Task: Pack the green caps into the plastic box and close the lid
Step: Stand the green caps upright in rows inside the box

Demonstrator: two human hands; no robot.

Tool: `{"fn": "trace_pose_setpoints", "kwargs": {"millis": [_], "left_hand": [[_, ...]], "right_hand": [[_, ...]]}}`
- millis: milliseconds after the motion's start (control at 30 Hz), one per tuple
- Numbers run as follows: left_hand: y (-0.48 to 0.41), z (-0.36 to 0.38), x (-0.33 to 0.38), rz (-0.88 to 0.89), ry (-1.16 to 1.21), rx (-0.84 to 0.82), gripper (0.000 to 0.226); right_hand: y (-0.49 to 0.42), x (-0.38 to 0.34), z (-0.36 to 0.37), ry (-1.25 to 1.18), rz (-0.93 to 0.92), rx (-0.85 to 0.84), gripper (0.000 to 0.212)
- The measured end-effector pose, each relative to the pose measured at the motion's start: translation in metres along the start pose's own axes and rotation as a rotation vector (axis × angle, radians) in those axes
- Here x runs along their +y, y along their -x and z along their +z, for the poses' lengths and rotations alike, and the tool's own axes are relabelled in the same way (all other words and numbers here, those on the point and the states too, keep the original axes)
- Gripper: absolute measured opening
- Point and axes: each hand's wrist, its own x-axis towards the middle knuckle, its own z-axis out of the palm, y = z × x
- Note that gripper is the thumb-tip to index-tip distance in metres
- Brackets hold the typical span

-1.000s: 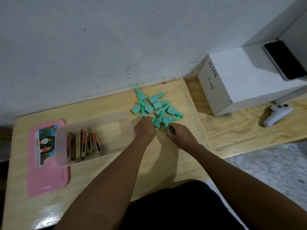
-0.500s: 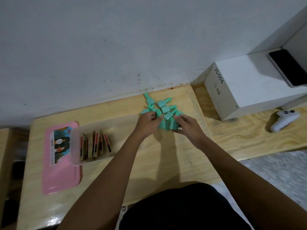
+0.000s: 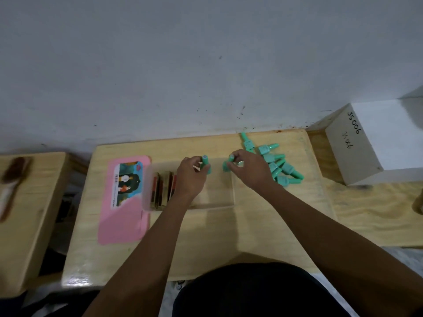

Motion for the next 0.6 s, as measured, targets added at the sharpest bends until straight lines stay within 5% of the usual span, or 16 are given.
{"fn": "trace_pose_setpoints", "kwargs": {"millis": [167,600], "left_hand": [[-0.004,0.004,-0.012,0.003,-0.014,-0.045,0.024],[-0.018,0.04,-0.025,0.018,-0.064,-0.12,0.031]], "right_hand": [[-0.012,-0.001,0.014,0.348,-0.158,0.016,0.026],[-0.01,-0.004,0.019,0.607,-0.169,-0.008,0.026]]}}
